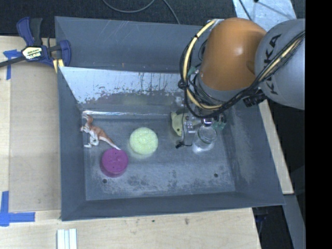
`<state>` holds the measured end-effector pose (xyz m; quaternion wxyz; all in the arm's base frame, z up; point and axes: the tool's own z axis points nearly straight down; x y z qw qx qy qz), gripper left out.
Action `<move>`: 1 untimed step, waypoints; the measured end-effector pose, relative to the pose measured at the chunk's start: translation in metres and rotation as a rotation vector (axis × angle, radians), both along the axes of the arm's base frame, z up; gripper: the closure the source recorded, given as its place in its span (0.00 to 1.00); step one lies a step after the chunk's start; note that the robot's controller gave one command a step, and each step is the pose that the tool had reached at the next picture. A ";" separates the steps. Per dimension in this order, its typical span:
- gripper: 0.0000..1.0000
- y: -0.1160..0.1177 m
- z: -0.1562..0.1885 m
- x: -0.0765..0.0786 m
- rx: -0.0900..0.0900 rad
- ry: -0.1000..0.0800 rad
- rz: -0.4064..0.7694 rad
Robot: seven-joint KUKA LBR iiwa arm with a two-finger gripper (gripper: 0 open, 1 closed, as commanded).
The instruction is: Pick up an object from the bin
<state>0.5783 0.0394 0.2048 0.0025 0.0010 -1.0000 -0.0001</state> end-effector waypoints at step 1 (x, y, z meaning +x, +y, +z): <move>0.00 0.000 0.005 0.001 0.000 -0.009 -0.001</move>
Offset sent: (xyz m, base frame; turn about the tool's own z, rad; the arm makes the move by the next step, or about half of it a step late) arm 0.0217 0.0619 -0.1348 -0.1484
